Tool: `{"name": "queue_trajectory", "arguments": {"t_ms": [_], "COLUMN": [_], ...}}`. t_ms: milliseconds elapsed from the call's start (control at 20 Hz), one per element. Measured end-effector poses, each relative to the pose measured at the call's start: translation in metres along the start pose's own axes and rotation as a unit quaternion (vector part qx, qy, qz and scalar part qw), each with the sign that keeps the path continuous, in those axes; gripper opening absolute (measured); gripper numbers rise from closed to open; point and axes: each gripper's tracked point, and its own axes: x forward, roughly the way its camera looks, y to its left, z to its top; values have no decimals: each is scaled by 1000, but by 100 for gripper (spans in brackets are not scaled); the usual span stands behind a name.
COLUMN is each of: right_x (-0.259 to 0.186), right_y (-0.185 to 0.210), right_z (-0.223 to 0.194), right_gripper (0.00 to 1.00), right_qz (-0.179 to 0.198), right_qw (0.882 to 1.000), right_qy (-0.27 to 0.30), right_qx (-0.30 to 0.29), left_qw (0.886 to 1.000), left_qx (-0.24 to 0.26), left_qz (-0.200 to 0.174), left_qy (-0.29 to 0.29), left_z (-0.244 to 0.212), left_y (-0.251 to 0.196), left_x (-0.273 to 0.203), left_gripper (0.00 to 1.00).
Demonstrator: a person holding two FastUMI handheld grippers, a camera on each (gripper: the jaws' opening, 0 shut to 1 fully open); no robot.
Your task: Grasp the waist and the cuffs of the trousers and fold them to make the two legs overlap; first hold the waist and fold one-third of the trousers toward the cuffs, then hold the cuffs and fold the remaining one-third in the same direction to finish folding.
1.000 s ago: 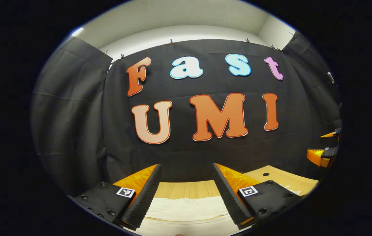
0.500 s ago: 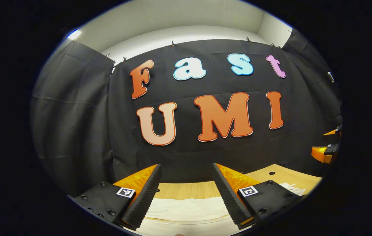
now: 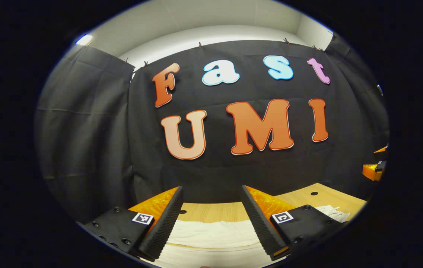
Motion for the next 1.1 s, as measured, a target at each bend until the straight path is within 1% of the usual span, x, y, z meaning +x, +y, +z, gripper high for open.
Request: {"name": "queue_trajectory", "arguments": {"t_ms": [150, 250, 400, 500, 600, 750, 900, 1000, 1100], "right_x": [5, 9, 12, 13, 16, 19, 23, 25, 25], "right_y": [-2, -3, -4, -2, -5, 1, 5, 14, 18], "right_z": [-17, -32, -49, -60, -71, -85, -106, -122, -138], "right_gripper": [99, 99, 99, 100, 100, 99, 99, 99, 98], "right_qz": [14, 23, 26, 27, 19, 14, 9, 15, 13], "right_qw": [1000, 999, 996, 994, 991, 986, 975, 965, 957], "right_qy": [25, 46, 79, 100, 127, 159, 207, 243, 274], "right_qx": [5, 16, 27, 33, 38, 47, 79, 94, 97], "left_qw": [999, 998, 993, 989, 983, 974, 961, 948, 933], "left_qx": [-10, -15, -23, -36, -50, -63, -86, -115, -143], "left_qz": [15, 32, 54, 70, 86, 97, 108, 100, 106], "left_qy": [31, 60, 100, 129, 157, 194, 240, 278, 313], "left_z": [-20, -40, -67, -86, -105, -134, -167, -196, -223], "left_y": [3, 11, 28, 49, 75, 115, 152, 164, 174], "left_x": [-3, -5, -10, -10, -9, -10, -14, -15, -19], "left_gripper": [99, 100, 99, 99, 100, 100, 100, 100, 96]}}
